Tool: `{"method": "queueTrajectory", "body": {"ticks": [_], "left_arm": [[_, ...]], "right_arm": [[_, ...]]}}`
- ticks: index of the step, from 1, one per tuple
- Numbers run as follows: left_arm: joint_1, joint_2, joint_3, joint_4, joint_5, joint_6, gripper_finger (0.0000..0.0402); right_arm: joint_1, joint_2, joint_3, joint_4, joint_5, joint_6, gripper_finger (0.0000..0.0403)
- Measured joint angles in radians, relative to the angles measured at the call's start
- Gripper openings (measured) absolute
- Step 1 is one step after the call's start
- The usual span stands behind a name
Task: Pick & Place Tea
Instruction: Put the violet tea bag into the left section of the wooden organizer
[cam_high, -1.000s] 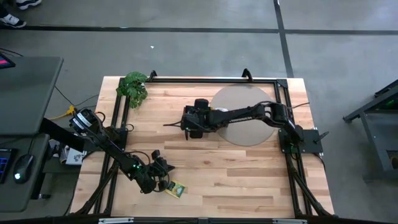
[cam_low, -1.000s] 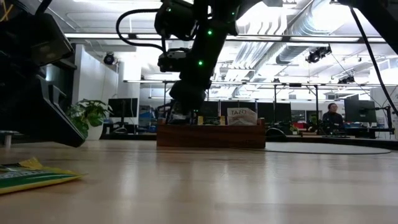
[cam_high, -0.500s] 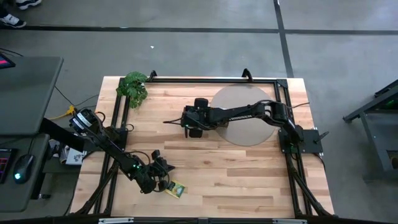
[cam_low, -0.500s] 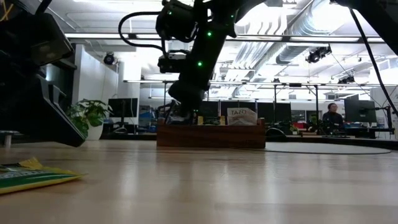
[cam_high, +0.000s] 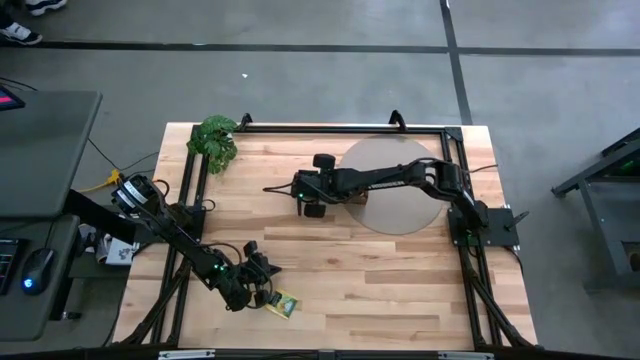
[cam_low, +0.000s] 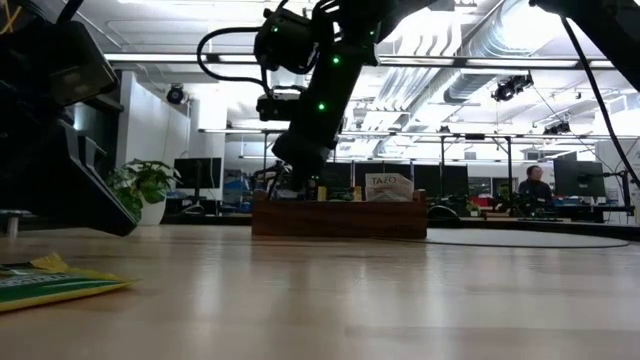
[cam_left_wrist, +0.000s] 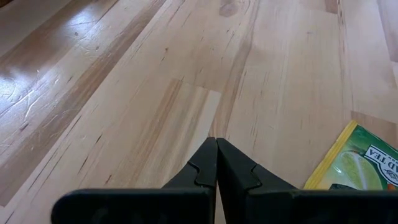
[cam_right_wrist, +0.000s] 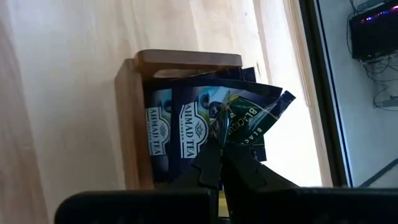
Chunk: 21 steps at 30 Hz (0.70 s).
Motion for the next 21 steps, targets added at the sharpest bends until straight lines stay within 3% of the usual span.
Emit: {"method": "queueTrajectory", "body": {"ticks": [15,21], "left_arm": [[0.000,0.000,0.000,0.000,0.000,0.000,0.0001],[0.000,0.000,0.000,0.000,0.000,0.000,0.0001]], "right_arm": [[0.000,0.000,0.000,0.004,-0.101,-0.030,0.0002],[0.001,0.000,0.000,0.004,-0.133,-0.030,0.0027]]}}
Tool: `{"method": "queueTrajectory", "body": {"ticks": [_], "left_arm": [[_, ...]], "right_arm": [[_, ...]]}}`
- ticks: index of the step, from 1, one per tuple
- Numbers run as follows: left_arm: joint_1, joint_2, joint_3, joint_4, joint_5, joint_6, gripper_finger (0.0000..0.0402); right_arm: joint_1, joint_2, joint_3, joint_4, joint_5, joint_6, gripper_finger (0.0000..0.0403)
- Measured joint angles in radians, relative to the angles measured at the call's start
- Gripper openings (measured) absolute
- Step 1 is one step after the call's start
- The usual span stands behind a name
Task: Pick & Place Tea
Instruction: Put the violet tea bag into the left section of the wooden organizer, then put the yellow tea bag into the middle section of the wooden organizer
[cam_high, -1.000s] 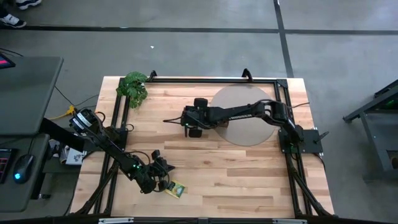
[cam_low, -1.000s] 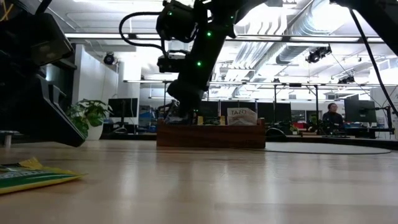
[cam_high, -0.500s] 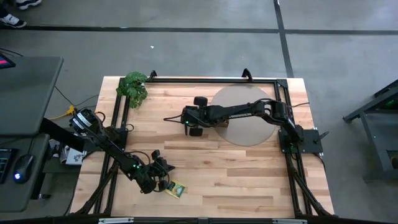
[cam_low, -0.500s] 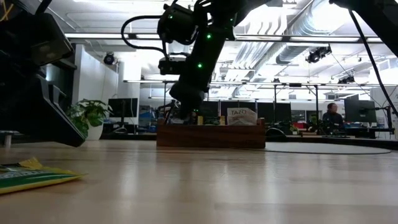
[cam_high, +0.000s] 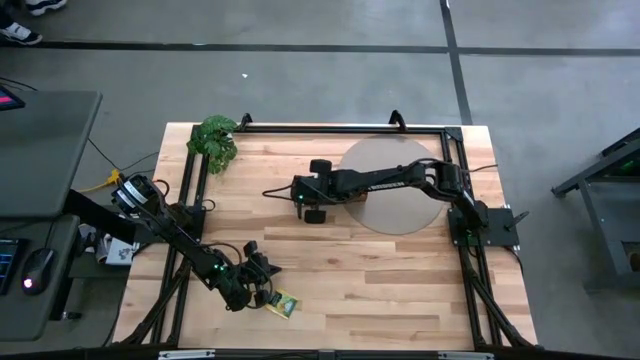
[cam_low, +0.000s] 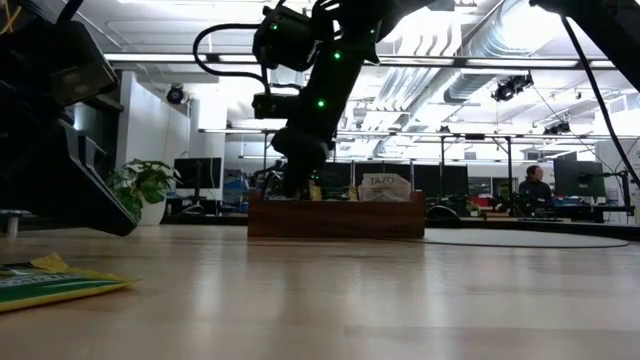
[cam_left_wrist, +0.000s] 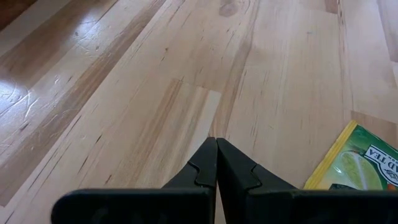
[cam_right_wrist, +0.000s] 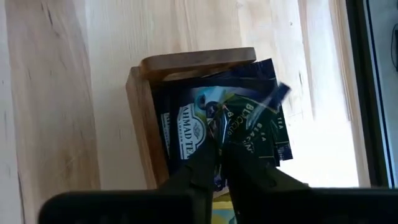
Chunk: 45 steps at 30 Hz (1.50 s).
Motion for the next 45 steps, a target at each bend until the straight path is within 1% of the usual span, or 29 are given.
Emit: {"method": "queueTrajectory", "body": {"ticks": [11,17,26,35,40,45], "left_arm": [[0.000,0.000,0.000,0.000,0.000,0.000,0.0001],[0.000,0.000,0.000,-0.009,0.000,0.000,0.0001],[-0.001,0.062,0.001,-0.010,-0.006,-0.053,0.0001],[-0.001,0.068,0.002,-0.010,-0.017,-0.058,0.0001],[-0.001,0.068,0.002,-0.010,-0.016,-0.056,0.0001],[-0.001,0.069,0.002,-0.011,-0.017,-0.056,0.0001]], "right_arm": [[0.000,0.000,0.000,0.000,0.000,-0.006,0.0126],[0.000,0.000,0.000,0.002,0.009,-0.016,0.0159],[0.001,0.000,0.000,0.008,0.029,-0.027,0.0165],[0.001,0.000,0.002,0.007,0.035,-0.050,0.0165],[0.001,0.000,0.038,-0.005,0.035,-0.051,0.0165],[0.001,0.000,0.109,-0.042,0.039,-0.052,0.0165]]}}
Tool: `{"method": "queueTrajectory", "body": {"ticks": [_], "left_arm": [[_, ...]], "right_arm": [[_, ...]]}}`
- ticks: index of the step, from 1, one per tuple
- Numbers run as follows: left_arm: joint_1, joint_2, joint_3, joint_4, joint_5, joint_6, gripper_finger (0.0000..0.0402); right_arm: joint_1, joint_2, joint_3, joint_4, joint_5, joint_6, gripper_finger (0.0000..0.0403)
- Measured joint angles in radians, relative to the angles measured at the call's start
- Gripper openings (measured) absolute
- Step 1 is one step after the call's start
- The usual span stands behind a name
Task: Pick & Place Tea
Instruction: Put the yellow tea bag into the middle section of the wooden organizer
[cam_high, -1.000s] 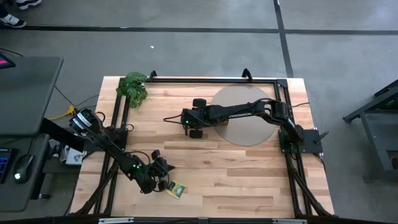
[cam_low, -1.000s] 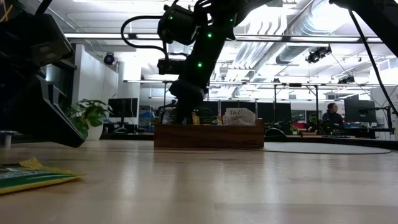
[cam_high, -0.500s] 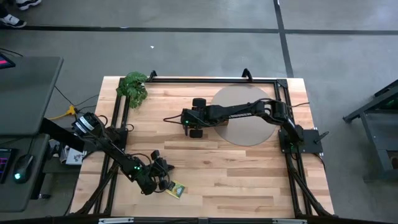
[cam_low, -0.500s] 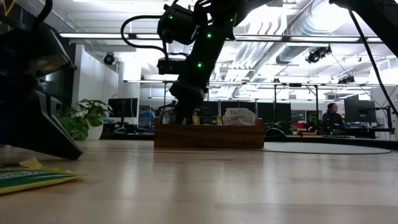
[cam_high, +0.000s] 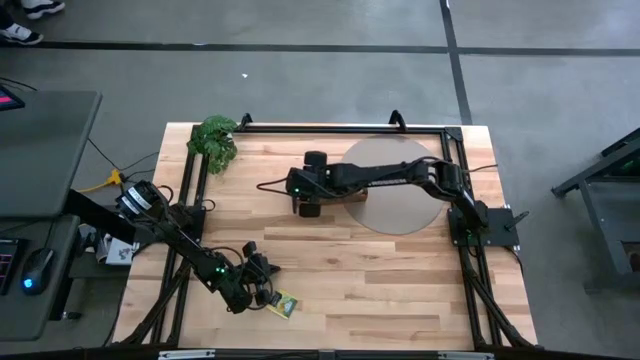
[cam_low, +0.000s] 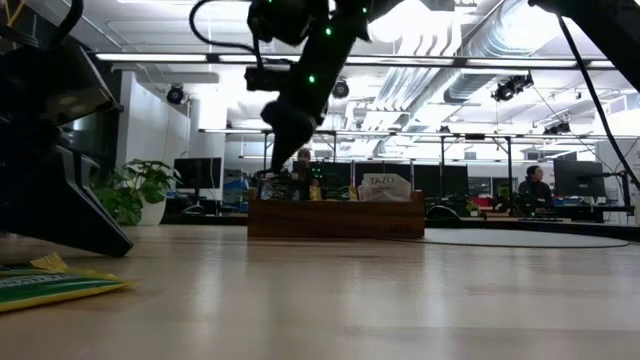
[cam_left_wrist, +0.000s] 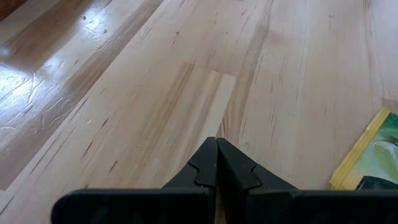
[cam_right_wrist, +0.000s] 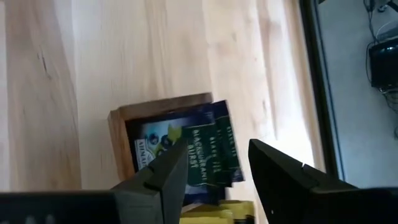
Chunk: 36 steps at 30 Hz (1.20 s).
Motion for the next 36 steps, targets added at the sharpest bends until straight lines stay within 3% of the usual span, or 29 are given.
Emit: {"method": "queueTrajectory", "body": {"ticks": [5,14,20,27,36], "left_arm": [[0.000,0.001,0.000,0.000,-0.001,0.000,0.0001],[0.000,0.001,-0.001,0.005,-0.024,0.004,0.0001],[0.003,0.003,-0.003,0.002,-0.050,0.012,0.0001],[0.003,0.003,-0.003,0.005,-0.063,0.006,0.0001],[0.002,0.003,-0.003,0.008,-0.071,0.004,0.0001]], "right_arm": [[0.001,0.000,0.088,-0.073,0.000,0.010,0.0165],[0.050,-0.001,0.254,-0.284,-0.028,0.166,0.0165],[0.141,-0.001,0.265,-0.275,-0.062,0.275,0.0165],[0.287,-0.002,0.175,-0.062,-0.050,0.377,0.0165],[0.407,-0.002,-0.063,0.504,0.039,0.394,0.0165]]}}
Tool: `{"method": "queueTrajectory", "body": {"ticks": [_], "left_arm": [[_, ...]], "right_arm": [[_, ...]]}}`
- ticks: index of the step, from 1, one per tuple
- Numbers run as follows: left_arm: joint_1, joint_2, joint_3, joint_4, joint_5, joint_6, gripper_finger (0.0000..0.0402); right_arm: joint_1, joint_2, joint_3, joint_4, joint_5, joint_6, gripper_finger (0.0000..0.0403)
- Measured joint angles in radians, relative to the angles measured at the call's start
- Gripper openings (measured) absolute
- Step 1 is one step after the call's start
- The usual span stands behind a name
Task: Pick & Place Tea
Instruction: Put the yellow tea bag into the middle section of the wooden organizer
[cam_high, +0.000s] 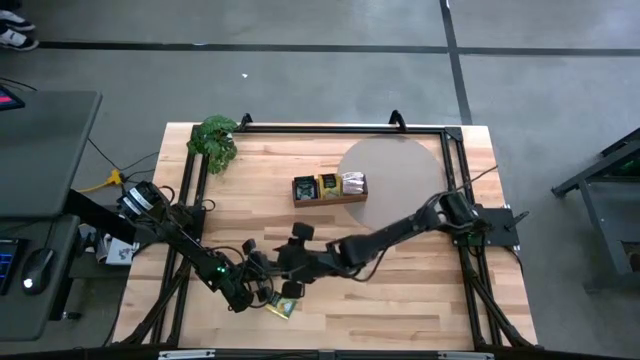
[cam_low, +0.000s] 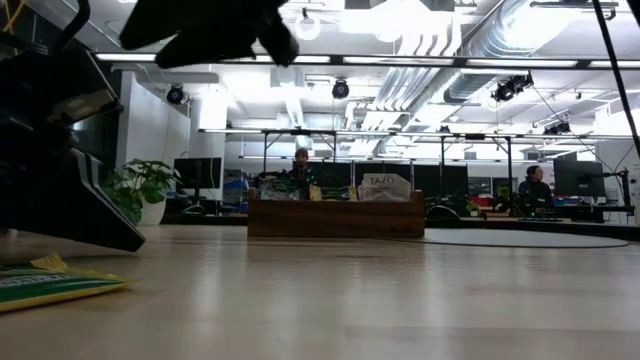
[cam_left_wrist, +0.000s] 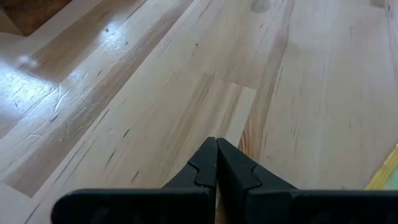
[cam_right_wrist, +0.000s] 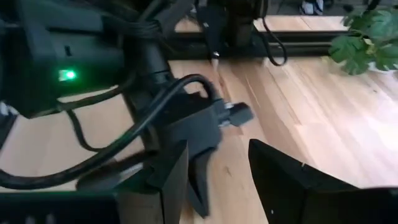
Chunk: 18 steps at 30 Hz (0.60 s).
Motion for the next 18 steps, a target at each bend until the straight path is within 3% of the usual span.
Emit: {"method": "queueTrajectory", "body": {"ticks": [7,18], "left_arm": [[0.000,0.000,0.000,-0.011,-0.009,0.000,0.0001],[-0.001,0.000,0.000,-0.011,-0.018,0.000,0.0001]], "right_arm": [[0.004,0.000,-0.154,0.296,-0.032,0.066,0.0165],[0.005,0.000,-0.198,0.371,-0.051,0.062,0.0165]]}}
